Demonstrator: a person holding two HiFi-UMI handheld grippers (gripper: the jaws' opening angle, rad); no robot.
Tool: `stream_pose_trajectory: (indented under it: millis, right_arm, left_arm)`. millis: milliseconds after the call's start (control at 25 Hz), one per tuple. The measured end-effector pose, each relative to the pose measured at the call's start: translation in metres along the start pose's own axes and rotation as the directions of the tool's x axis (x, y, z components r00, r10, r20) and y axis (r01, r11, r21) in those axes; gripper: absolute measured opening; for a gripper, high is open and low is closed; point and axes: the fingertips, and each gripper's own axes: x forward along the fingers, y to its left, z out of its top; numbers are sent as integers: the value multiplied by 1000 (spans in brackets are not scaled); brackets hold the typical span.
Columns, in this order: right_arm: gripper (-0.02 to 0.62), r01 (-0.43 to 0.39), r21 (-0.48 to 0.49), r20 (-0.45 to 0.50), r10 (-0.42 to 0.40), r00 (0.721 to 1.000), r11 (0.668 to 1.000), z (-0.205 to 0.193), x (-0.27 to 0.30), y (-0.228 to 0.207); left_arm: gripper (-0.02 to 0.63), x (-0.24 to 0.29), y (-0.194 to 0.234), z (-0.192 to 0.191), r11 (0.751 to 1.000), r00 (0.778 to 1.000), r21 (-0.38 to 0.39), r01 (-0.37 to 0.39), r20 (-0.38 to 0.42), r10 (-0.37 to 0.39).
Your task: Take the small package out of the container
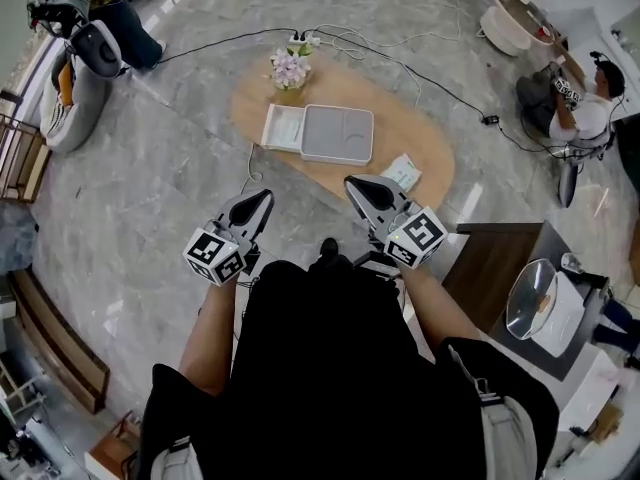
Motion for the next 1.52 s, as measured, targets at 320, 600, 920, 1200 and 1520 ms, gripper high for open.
stream_pose_trajectory:
  millis: [320, 600, 920, 1200, 1520]
  right_arm:
    - [11, -24, 16, -26, 25, 999, 1000, 1, 39, -40]
    - [11, 16, 61, -88, -11, 996, 998, -11, 76, -76]
    - [11, 66, 73, -143, -55, 988, 995, -21, 138, -126]
    - [11, 92, 22, -198, -85, 976, 996, -40, 194, -169]
    - [11, 57, -23, -286, -62, 956, 998, -94, 232, -216]
  left_arm:
    - [21, 35, 47, 9, 999, 1000, -29, -15, -23, 14]
    - [21, 61, 124, 13, 995, 996, -76, -63, -74, 58]
    - [42, 102, 218, -1, 989, 978, -108, -96, -197, 74]
    - [78, 144, 276, -42, 989, 948, -133, -62, -318, 17]
    - [94, 184, 322, -94, 984, 916, -160, -77, -402, 6]
